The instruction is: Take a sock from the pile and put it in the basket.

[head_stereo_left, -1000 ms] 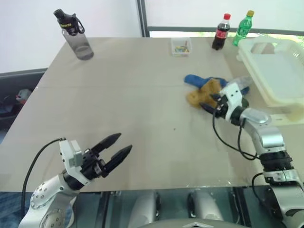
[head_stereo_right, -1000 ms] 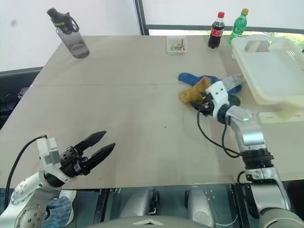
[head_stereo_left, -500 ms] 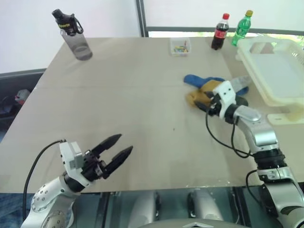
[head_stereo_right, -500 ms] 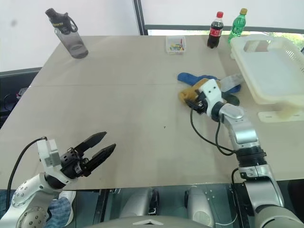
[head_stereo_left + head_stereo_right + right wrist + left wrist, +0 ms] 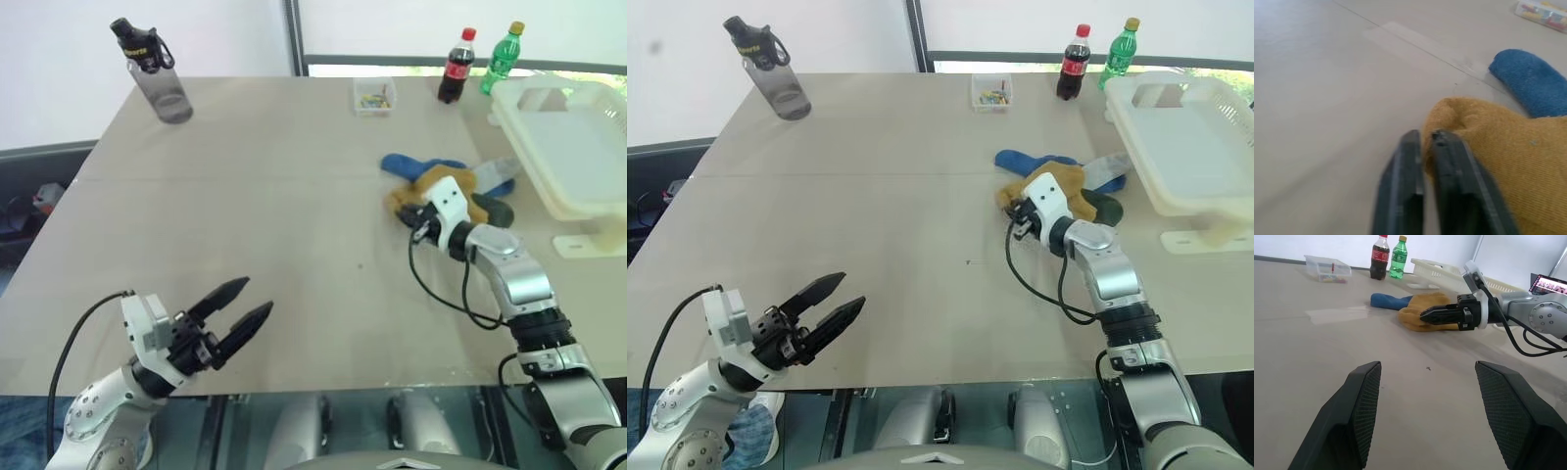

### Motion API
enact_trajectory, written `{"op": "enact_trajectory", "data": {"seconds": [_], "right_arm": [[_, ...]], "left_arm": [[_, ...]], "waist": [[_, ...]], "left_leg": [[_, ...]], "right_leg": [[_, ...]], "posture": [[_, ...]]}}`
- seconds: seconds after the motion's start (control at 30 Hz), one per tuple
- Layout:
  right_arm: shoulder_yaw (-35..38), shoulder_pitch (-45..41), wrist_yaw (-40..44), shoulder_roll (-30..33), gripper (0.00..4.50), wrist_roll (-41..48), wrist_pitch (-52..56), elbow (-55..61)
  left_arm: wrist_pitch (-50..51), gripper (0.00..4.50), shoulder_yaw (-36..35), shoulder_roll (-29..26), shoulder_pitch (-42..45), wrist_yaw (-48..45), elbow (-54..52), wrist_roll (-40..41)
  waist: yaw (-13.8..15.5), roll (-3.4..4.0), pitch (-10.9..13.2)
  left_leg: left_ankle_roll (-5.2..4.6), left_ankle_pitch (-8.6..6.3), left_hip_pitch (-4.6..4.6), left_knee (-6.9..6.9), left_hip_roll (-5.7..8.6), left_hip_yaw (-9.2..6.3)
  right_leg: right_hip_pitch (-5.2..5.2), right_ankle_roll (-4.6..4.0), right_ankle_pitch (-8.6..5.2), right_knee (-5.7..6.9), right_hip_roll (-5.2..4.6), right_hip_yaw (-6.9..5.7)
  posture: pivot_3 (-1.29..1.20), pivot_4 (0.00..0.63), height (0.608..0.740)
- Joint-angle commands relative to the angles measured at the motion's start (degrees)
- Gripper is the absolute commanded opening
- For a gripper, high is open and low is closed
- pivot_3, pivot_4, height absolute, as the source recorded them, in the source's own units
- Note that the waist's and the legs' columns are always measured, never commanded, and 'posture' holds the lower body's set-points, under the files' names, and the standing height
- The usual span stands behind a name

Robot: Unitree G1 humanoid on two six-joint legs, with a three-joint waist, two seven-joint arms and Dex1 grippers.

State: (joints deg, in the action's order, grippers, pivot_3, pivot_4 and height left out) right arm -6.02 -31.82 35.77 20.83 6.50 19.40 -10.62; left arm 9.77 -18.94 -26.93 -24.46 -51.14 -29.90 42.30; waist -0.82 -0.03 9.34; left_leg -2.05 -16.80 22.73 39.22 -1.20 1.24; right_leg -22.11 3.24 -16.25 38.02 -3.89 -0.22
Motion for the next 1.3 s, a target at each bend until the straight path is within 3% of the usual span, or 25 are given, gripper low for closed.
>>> {"op": "enact_trajectory", "data": {"seconds": [0.03, 0.3, 0.53, 0.63, 0.67, 0.87, 1.13, 1.3], "right_arm": [[0.46, -1.01, -0.22, 0.73, 0.05, -0.88, -2.04, 0.69], [1.64, -0.14, 0.40, 0.89, 0.05, -0.60, -4.91, 2.89], [1.04, 0.36, -1.05, 0.32, 2.97, -1.43, -3.47, 2.12], [-0.01, 0.73, -0.52, 0.52, 2.97, -1.86, -1.71, 1.80], [-0.10, 0.79, -0.67, 0.52, 2.70, -2.07, -1.04, 1.68], [0.55, 0.88, -1.48, 0.17, 0.15, -2.01, -1.03, 1.67], [0.79, 1.95, -1.40, 0.29, 0.07, -0.91, 0.74, 5.07], [-0.95, 6.33, -0.51, -0.35, 0.07, 4.62, 20.42, 17.85]], "left_arm": [[-0.79, 3.30, 0.16, -0.23, 0.35, -0.25, -1.39, 0.22], [-0.74, 3.30, 0.20, -0.41, 0.58, -0.46, -1.01, 0.39], [-0.43, 3.30, 0.29, -0.74, 1.05, -0.64, -0.71, 0.59], [-0.22, 3.30, 0.23, -0.99, 1.53, -0.67, -0.48, 0.66], [-0.18, 3.30, 0.25, -1.02, 1.65, -0.65, -0.43, 0.66], [-0.11, 3.30, 0.54, -1.10, 2.43, -0.73, 0.01, 0.52], [0.14, 3.30, 1.22, -1.23, 3.90, -0.74, 0.81, 0.35], [0.15, 3.30, 1.47, -1.20, 4.32, -0.82, 1.14, 0.24]], "waist": [[0.00, 0.00, 0.00], [-0.02, 0.00, 0.00], [-0.02, 0.00, 0.00], [0.01, 0.00, 0.00], [0.01, 0.00, 0.00], [-0.01, 0.00, 0.00], [0.00, 0.00, 0.00], [0.05, 0.00, 0.00]], "left_leg": [[0.00, 0.00, 0.00, 0.00, 0.00, 0.00], [0.00, 0.00, 0.00, 0.00, 0.00, 0.01], [-0.02, -0.01, 0.00, 0.00, -0.01, 0.00], [-0.01, -0.01, 0.00, 0.00, -0.01, 0.00], [-0.02, -0.01, 0.00, 0.00, -0.01, 0.00], [0.01, 0.00, 0.00, 0.00, 0.00, 0.01], [0.01, 0.01, 0.00, 0.00, 0.00, 0.00], [-0.01, -0.01, 0.02, -0.02, -0.01, -0.02]], "right_leg": [[0.00, 0.00, 0.00, 0.00, 0.00, 0.00], [0.00, 0.00, 0.00, 0.00, 0.00, 0.01], [0.00, 0.00, 0.00, 0.01, 0.00, 0.01], [0.00, 0.00, 0.00, 0.00, 0.00, 0.00], [0.00, 0.00, 0.00, 0.00, 0.00, 0.00], [0.00, 0.00, 0.00, 0.00, 0.00, 0.01], [0.00, 0.00, 0.00, 0.00, 0.01, 0.01], [0.00, 0.00, 0.00, -0.02, -0.01, 0.01]], "posture": [[0.00, 0.150, 0.740], [0.00, 0.150, 0.740], [0.00, 0.150, 0.740], [0.00, 0.150, 0.740], [0.00, 0.150, 0.740], [0.00, 0.150, 0.740], [0.00, 0.150, 0.740], [0.00, 0.150, 0.740]]}}
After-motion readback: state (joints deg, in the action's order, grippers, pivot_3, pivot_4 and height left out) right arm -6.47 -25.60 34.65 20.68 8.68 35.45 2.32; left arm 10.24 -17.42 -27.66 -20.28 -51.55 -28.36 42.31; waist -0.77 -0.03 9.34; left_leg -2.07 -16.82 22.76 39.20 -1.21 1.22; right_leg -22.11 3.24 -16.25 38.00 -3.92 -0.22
